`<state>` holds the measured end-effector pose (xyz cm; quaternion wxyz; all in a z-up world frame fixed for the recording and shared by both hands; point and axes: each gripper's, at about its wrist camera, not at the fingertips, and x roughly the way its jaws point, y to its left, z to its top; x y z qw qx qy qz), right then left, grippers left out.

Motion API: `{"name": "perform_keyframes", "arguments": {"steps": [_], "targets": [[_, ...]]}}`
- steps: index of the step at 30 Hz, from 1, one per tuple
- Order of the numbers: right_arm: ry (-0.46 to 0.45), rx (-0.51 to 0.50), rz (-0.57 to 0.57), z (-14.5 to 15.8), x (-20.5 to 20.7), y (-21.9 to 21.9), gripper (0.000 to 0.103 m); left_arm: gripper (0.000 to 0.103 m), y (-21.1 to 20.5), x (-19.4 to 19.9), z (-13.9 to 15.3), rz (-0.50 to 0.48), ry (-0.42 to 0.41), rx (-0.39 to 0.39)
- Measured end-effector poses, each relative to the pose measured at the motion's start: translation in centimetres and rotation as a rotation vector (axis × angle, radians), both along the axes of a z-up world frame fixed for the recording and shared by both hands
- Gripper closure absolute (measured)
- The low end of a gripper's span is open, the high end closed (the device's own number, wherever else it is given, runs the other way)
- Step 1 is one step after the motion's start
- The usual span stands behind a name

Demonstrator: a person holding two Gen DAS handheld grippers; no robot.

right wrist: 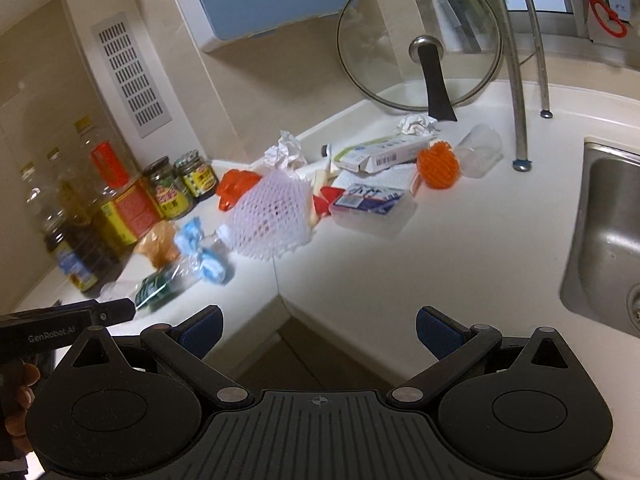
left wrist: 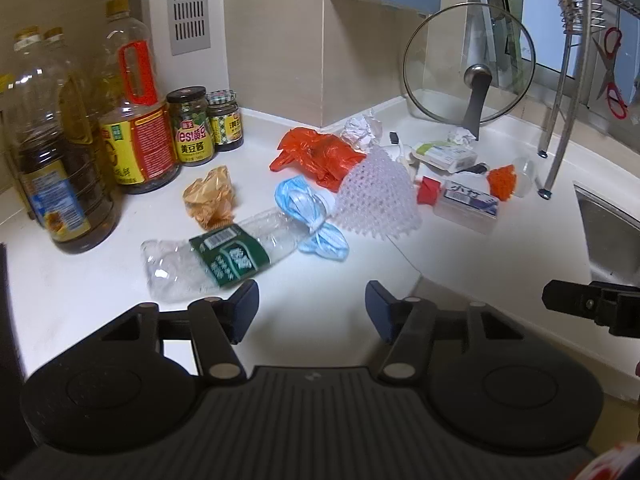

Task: Collect trash
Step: 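Move both tools up toward the cluttered counter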

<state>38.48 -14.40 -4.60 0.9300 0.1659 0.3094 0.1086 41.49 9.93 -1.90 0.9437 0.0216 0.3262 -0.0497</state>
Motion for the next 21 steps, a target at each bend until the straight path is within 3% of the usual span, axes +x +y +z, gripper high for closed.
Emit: {"name": "perform_keyframes", "arguments": {"steps": [21], "targets": [[-0.014, 0.028, 0.075, -0.7, 11.1, 2.1, 0.011, 0.050, -1.5, 9.7, -2.1, 0.099, -0.005, -0.005]]}}
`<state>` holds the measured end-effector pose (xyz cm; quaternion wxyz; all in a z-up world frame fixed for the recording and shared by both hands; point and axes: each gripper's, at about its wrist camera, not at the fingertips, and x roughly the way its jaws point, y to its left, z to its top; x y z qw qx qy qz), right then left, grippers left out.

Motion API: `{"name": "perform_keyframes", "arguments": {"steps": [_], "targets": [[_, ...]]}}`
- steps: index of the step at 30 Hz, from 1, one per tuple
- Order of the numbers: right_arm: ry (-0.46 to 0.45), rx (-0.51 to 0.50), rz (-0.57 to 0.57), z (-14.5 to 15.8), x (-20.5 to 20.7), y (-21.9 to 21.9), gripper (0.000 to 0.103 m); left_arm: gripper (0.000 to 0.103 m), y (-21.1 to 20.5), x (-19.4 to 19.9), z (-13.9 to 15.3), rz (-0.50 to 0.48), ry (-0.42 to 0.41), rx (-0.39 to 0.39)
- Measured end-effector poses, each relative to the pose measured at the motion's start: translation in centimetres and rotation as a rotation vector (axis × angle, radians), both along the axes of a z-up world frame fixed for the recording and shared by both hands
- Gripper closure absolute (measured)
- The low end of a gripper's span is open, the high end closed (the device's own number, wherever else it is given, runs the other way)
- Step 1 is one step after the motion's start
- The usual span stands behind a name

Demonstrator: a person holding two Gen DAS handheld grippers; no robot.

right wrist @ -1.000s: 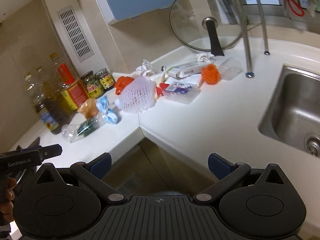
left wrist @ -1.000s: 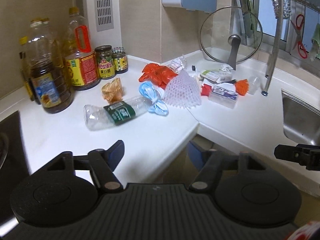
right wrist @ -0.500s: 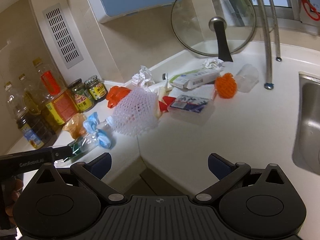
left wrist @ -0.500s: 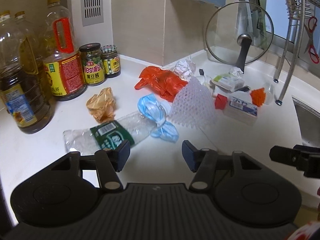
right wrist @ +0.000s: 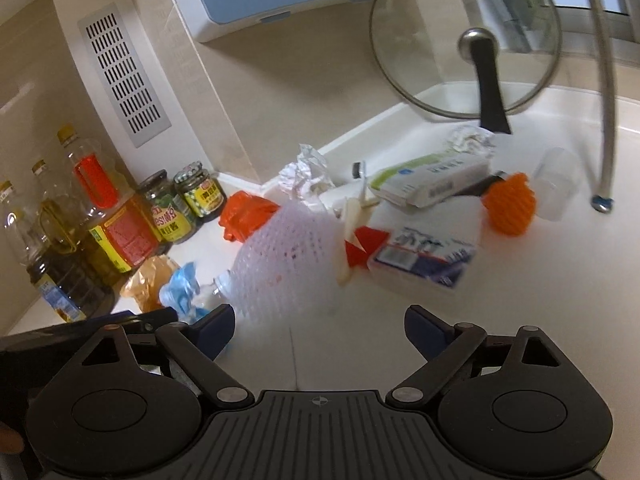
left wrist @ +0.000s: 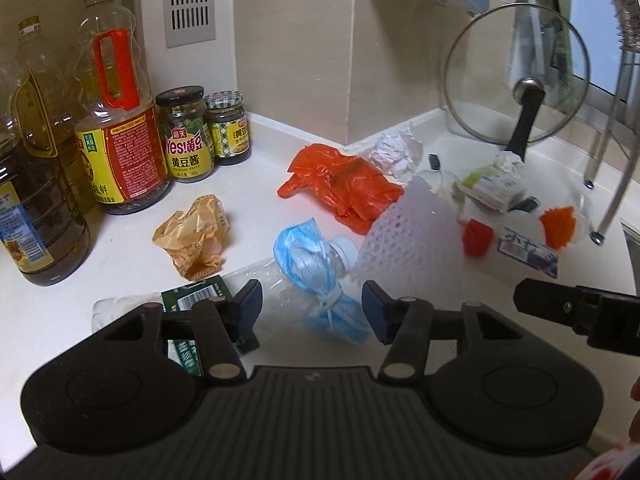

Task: Collect trash
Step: 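Move both tools up toward the cluttered counter, then grasp the blue face mask with the left gripper while the right grasps the white foam net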

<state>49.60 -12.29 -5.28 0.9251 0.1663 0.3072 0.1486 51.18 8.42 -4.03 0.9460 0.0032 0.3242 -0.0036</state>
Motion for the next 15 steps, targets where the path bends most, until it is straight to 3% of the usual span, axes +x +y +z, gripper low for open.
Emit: {"name": "perform_keyframes", "arguments": {"steps": [12, 15], "targets": [[0.018, 0.031, 0.079, -0.7, 3.9, -0.6, 0.014, 0.064, -0.3, 3.9, -1.4, 0.074, 0.044, 0.003], [0.021, 0.035, 0.094, -0.9, 4.4, -0.6, 0.015, 0.074, -0.1, 4.1, -1.5, 0.085, 0.052, -0.013]]}}
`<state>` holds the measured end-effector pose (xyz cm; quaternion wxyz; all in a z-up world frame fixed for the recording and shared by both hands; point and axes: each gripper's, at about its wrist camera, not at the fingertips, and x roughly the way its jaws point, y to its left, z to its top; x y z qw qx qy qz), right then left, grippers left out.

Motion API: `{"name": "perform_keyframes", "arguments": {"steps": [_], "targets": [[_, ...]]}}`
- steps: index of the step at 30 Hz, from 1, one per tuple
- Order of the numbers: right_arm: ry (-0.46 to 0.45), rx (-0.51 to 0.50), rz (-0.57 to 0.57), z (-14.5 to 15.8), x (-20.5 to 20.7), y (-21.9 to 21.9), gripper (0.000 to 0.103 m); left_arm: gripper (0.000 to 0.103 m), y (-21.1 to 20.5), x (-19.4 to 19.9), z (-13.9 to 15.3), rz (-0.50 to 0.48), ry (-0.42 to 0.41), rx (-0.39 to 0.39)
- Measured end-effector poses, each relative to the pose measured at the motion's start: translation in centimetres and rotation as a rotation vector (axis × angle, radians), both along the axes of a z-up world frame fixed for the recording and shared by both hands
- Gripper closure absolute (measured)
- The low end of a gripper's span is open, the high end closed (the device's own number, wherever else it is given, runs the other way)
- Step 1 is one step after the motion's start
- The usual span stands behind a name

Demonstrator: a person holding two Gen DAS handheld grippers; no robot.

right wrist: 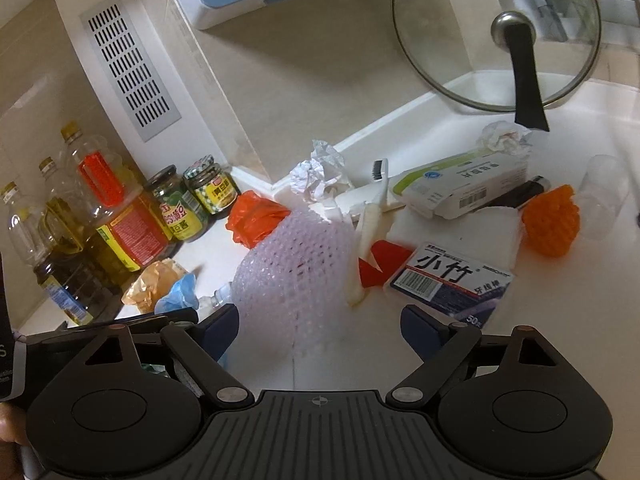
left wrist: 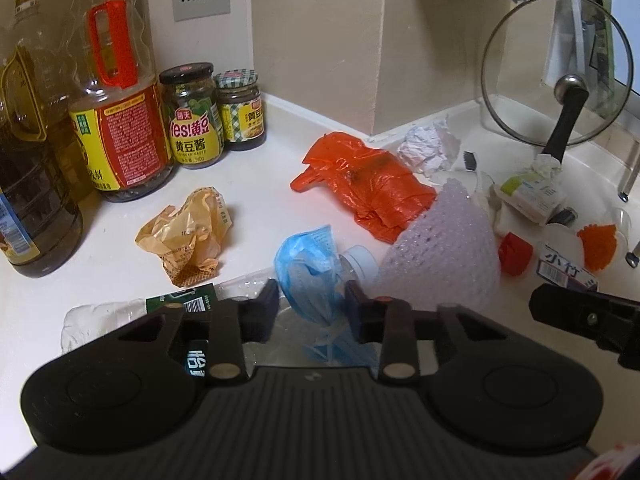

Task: Collect trash
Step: 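Grasp the blue face mask with the left gripper while the right grasps the white foam net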

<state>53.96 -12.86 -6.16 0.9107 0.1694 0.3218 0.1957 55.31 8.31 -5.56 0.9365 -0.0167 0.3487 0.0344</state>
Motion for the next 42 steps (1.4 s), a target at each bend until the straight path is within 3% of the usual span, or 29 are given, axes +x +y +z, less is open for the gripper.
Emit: {"name": "perform_keyframes", "arguments": {"steps": [8, 18, 30, 34, 36, 38, 40, 42], "targets": [[-0.004, 0.001, 0.042, -0.1, 1.4, 0.7, 0.018, 0.082, 0.5, -0.8, 1.0, 0.003, -0.030, -0.023], [-0.005, -0.031, 0.087, -0.5, 2.8, 2.3, 0.023, 0.083, 2.2, -1.8, 3.3, 0.039, -0.089, -0.024], [0.057, -0.058, 0.067, -3.2, 4.1, 3.5, 0.033, 0.083, 3.6, -2.2, 3.4, 0.056, -0.088, -0.023], [0.050, -0.076, 0.062, -3.6, 4.3, 3.7, 0.044, 0.083, 3.9, -2.3, 3.4, 0.056, -0.087, -0.023], [0.052, -0.074, 0.064, -3.7, 4.4, 3.8, 0.054, 0.083, 4.1, -2.5, 3.5, 0.055, -0.087, -0.024], [0.056, -0.069, 0.070, -3.8, 4.4, 3.8, 0.079, 0.083, 4.3, -2.6, 3.5, 0.053, -0.088, -0.024], [0.053, -0.061, 0.070, -3.7, 4.3, 3.8, 0.089, 0.083, 4.5, -2.9, 3.6, 0.052, -0.089, -0.026], [0.031, -0.049, 0.070, -3.3, 3.9, 3.6, 0.093, 0.083, 4.8, -3.2, 3.8, 0.051, -0.091, -0.029]]}}
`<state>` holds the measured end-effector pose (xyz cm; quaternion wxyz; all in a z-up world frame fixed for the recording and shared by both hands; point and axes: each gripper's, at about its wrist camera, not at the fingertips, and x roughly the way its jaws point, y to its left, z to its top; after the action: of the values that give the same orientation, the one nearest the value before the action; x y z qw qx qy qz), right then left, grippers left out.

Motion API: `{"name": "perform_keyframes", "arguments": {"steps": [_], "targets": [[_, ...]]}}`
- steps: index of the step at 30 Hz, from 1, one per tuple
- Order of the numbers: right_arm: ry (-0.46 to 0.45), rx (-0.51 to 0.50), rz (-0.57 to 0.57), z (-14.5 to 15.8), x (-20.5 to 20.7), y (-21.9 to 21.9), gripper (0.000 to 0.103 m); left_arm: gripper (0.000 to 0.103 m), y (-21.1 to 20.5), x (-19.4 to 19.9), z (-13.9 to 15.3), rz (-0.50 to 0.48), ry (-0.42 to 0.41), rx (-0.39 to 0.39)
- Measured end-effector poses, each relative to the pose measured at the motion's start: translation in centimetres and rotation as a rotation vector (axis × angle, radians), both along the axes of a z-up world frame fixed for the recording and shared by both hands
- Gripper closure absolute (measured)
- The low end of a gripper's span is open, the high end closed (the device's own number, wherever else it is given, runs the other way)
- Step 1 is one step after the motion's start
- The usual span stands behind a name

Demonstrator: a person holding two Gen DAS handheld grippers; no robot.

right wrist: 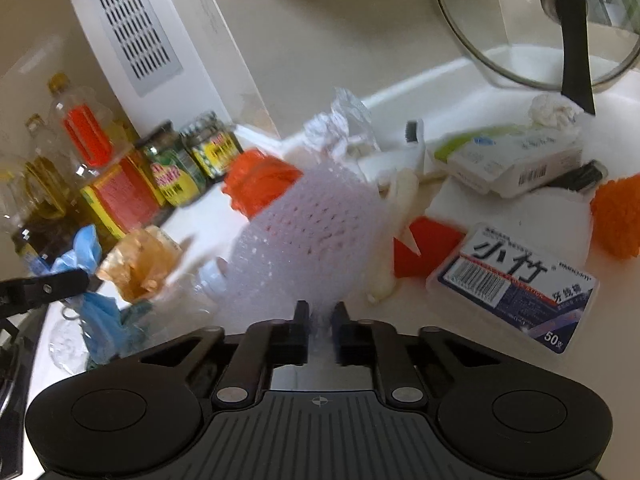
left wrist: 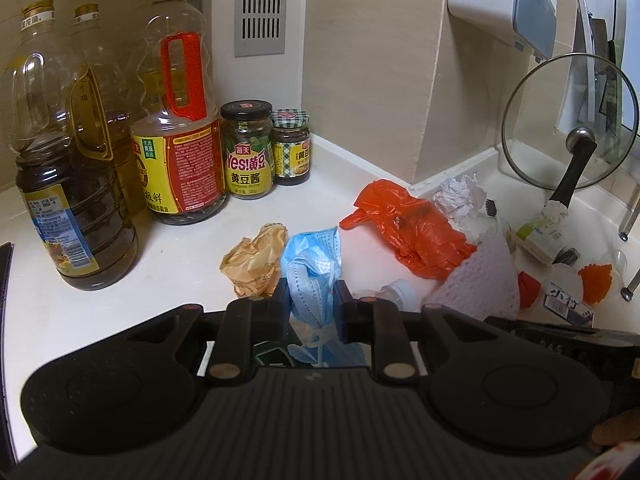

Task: Collect trash
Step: 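Grasp the blue face mask with the left gripper while the right grasps the white foam net, then carry mask and foam net down over the wastebasket with both grippers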

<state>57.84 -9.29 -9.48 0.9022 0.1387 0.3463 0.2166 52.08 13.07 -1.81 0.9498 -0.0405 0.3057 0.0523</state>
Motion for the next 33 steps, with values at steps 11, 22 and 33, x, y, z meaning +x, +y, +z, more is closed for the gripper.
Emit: {"name": "perform_keyframes", "arguments": {"steps": [11, 22, 33], "targets": [[-0.113, 0.025, -0.013, 4.4, -3.5, -0.5, 0.094, 0.083, 0.6, -2.3, 1.1, -0.041, -0.028, -0.021], [-0.138, 0.034, 0.007, 6.7, -8.7, -1.1, 0.094, 0.083, 0.0, -6.8, 1.7, -0.053, -0.043, -0.032], [-0.124, 0.052, 0.174, 6.7, -13.5, -4.3, 0.094, 0.083, -3.9, -13.9, 1.6, 0.069, -0.036, -0.024]]}}
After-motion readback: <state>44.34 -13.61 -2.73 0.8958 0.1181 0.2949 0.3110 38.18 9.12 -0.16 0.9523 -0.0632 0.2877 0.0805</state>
